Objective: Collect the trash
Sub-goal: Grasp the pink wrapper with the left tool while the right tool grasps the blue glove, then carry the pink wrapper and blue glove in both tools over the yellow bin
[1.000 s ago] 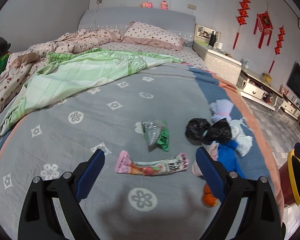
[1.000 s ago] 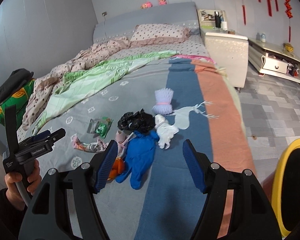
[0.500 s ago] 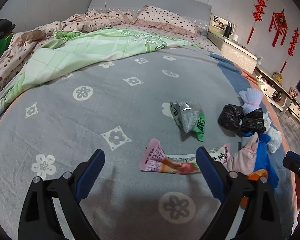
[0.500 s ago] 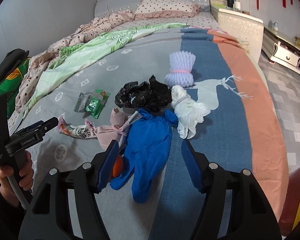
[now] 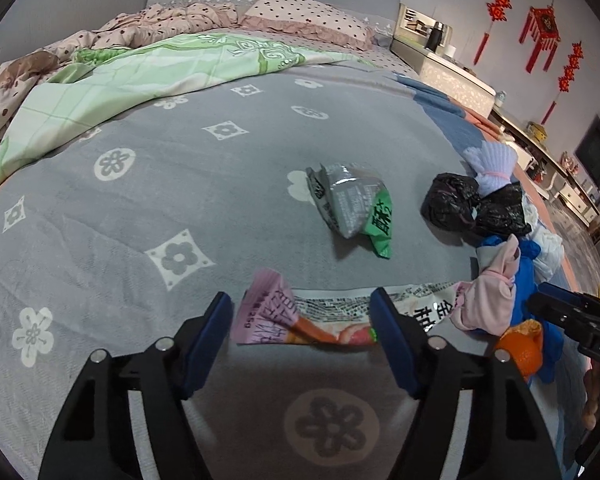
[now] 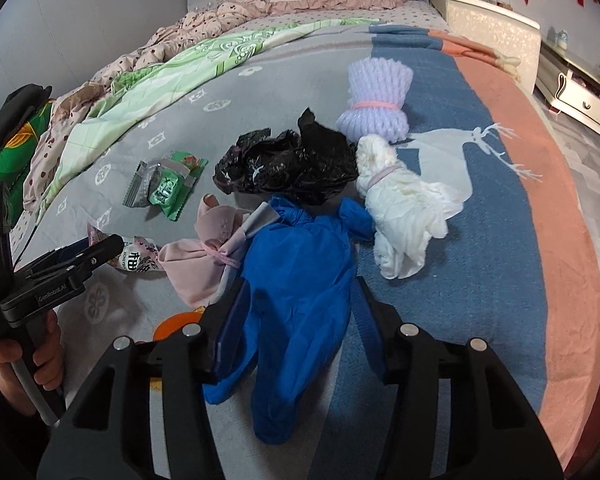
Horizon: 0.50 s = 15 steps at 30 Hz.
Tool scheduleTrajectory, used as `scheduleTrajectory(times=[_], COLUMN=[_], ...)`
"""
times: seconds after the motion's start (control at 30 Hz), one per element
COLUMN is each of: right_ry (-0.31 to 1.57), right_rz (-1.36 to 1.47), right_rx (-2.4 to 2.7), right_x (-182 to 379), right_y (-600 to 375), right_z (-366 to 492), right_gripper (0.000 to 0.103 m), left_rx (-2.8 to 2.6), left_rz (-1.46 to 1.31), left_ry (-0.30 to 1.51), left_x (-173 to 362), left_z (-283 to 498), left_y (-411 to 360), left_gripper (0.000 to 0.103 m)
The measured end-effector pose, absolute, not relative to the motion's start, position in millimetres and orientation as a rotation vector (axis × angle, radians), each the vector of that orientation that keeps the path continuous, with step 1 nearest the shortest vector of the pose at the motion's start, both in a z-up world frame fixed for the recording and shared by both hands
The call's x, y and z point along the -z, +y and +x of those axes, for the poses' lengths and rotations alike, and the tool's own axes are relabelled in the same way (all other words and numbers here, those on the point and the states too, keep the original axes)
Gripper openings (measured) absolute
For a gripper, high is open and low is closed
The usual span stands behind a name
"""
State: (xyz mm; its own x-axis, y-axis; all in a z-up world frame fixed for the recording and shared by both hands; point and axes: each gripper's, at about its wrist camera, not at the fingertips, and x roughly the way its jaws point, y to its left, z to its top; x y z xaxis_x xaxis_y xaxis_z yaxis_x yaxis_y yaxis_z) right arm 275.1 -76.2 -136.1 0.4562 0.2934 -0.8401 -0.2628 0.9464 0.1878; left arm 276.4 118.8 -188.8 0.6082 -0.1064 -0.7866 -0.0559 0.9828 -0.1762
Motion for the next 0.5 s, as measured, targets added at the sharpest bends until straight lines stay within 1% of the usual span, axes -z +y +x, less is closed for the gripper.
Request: scheduleTrajectory(times=[0.03, 0.1, 0.13, 0.2, 0.27, 0.3, 0.37, 0.5], right_ry=[1.051, 1.055, 1.055, 1.058, 1.065, 1.069, 1.071, 1.058], right_rz=[0.032, 0.028, 0.023, 0.016, 0.012, 0.012, 0.017, 0.018], right_rx=[-0.345, -0.346, -0.349, -0.354, -0.361, -0.362, -0.36, -0.363], right_x=[139, 141, 143, 145, 147, 148, 148, 143], right_y=[-75, -73, -72, -69, -66, -66, -65, -63], right_z=[276, 277, 277, 278, 279, 280, 280, 276], right_gripper=[0.044, 0.041, 0.038, 0.033, 0.024, 0.022, 0.014, 0.009], left_rx=[0.038, 0.053, 0.057, 0.068, 0.074, 0.077, 0.079, 0.08], left_rz=[-0.184, -0.167, -0.16, -0.155, -0.156, -0.152, -0.14, -0.128], left_ry=[0.919, 0.921, 0.918, 0.913, 0.908, 0.906, 0.9, 0.885], left_x=[189, 189, 189, 189, 189, 188, 187, 183], left_z=[277, 278, 277, 276, 276, 275, 273, 270], left_y=[117, 112, 111, 109, 109, 108, 105, 104], left_gripper=[0.061, 0.05, 0.047, 0.037, 0.035, 0.033, 0.031, 0.027])
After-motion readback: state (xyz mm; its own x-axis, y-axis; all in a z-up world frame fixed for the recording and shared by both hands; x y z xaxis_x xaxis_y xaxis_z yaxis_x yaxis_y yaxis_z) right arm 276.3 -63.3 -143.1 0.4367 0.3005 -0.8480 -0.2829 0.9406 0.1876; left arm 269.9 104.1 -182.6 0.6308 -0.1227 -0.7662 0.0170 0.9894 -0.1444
